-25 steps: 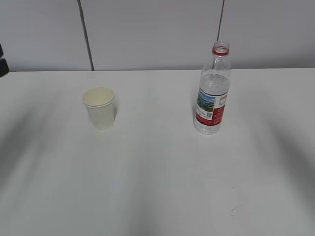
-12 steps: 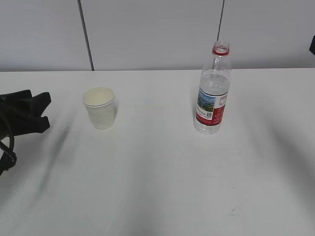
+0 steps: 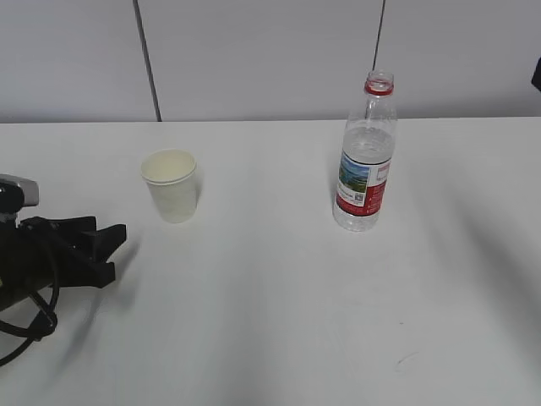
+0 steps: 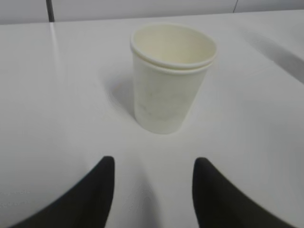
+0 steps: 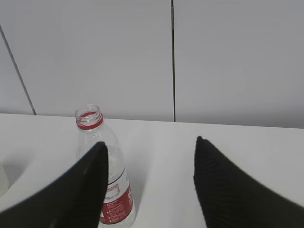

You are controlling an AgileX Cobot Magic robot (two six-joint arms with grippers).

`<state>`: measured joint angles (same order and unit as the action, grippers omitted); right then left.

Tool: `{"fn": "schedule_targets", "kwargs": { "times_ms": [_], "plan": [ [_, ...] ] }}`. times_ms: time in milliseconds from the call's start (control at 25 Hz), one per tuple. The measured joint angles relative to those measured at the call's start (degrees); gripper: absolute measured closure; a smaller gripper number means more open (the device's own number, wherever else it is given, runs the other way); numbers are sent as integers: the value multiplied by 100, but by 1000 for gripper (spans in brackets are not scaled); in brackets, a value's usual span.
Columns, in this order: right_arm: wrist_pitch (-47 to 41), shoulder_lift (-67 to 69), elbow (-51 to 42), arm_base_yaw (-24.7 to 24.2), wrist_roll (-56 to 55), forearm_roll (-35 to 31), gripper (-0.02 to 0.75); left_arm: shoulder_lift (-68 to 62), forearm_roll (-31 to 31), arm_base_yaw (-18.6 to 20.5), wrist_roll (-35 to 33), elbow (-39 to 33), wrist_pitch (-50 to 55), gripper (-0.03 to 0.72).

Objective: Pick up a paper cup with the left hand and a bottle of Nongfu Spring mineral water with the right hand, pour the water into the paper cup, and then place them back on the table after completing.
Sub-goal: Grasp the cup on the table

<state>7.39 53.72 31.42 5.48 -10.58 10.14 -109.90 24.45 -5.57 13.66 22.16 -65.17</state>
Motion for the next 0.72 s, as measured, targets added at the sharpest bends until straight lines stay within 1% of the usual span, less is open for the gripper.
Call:
{"fn": "schedule_targets", "kwargs": {
  "times_ms": [80,280,360,560,720],
  "plan": [
    [9,0,0,0,0,0,310,-166,21,0,0,71,0,300],
    [14,0,0,0,-4,0,310,-456,37,-82,0,373,-15,124],
    [23,0,0,0,-4,0,310,-582,37,-159,0,548,-29,86],
    [27,0,0,0,-13,0,310,-1005,-38,-439,0,1071,-32,68],
    [38,0,0,0,-13,0,310,-1313,-350,-647,0,1577,-32,69]
  ]
}}
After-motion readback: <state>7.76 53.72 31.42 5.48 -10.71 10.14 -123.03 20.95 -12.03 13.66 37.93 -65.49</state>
